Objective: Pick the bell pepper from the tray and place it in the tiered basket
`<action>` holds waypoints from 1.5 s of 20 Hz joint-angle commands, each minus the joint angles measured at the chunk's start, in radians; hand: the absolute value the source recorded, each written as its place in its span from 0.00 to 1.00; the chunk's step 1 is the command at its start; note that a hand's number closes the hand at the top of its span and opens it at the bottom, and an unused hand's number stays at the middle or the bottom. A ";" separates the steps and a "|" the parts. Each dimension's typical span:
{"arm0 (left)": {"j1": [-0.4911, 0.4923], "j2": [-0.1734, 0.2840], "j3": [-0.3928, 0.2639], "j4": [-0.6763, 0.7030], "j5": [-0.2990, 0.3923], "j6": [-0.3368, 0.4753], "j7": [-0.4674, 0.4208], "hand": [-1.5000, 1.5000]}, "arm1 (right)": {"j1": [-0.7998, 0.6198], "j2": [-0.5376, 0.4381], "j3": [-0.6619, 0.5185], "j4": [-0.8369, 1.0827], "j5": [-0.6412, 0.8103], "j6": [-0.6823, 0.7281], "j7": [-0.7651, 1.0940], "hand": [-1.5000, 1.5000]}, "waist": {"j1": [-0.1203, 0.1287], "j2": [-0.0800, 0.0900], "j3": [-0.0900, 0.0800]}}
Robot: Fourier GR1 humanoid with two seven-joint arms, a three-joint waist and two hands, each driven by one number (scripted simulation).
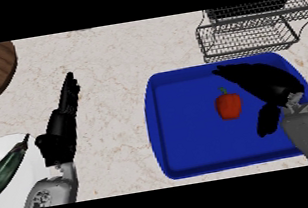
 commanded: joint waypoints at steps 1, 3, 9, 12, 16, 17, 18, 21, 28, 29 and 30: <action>0.056 0.004 -0.005 -0.036 -0.010 -0.026 -0.002 0.50 | 0.050 0.008 -0.011 -0.028 0.032 -0.005 -0.023 0.00 | -0.002 -0.001 0.000; 0.022 0.005 0.013 -0.072 -0.002 -0.025 0.041 0.50 | 0.016 0.021 -0.010 0.078 0.050 -0.060 -0.080 0.00 | 0.000 0.000 0.000; 0.016 -0.022 0.023 0.014 -0.021 -0.019 -0.034 0.50 | 0.029 0.077 0.007 0.084 0.097 -0.052 -0.051 0.00 | -0.001 0.000 0.000; 0.038 -0.036 0.003 -0.031 -0.036 -0.013 0.005 0.50 | 0.019 0.083 -0.006 0.148 0.123 -0.117 -0.102 0.00 | 0.000 0.000 0.000; -0.011 -0.042 0.026 0.015 -0.041 -0.010 -0.012 0.50 | 0.057 0.049 -0.063 0.093 0.093 -0.069 -0.132 0.00 | -0.004 0.000 0.000; 0.025 -0.062 0.016 0.065 -0.028 -0.012 -0.087 0.50 | 0.033 0.099 -0.056 0.032 0.083 -0.028 -0.053 0.00 | -0.004 -0.001 0.000; -0.050 -0.068 0.003 0.049 -0.080 0.021 0.007 0.50 | 0.078 0.087 -0.040 0.045 0.101 -0.060 -0.092 0.00 | -0.005 -0.001 0.000; 0.018 -0.059 -0.014 -0.049 -0.072 0.005 0.040 0.50 | 0.033 0.116 -0.075 0.160 0.104 -0.143 -0.125 0.00 | 0.000 0.000 0.000; -0.042 -0.063 0.014 0.021 -0.064 0.008 0.043 0.50 | 0.077 0.122 0.025 0.157 0.245 -0.370 -0.186 1.00 | -0.004 0.000 0.000; -0.018 -0.047 0.034 0.076 -0.039 -0.016 -0.043 0.50 | 0.074 0.120 0.042 0.147 0.270 -0.407 -0.192 1.00 | -0.004 0.001 0.000; 0.049 -0.053 -0.014 -0.072 -0.052 -0.018 0.028 0.50 | 0.044 0.140 0.043 0.244 0.300 -0.464 -0.199 1.00 | 0.006 0.000 0.000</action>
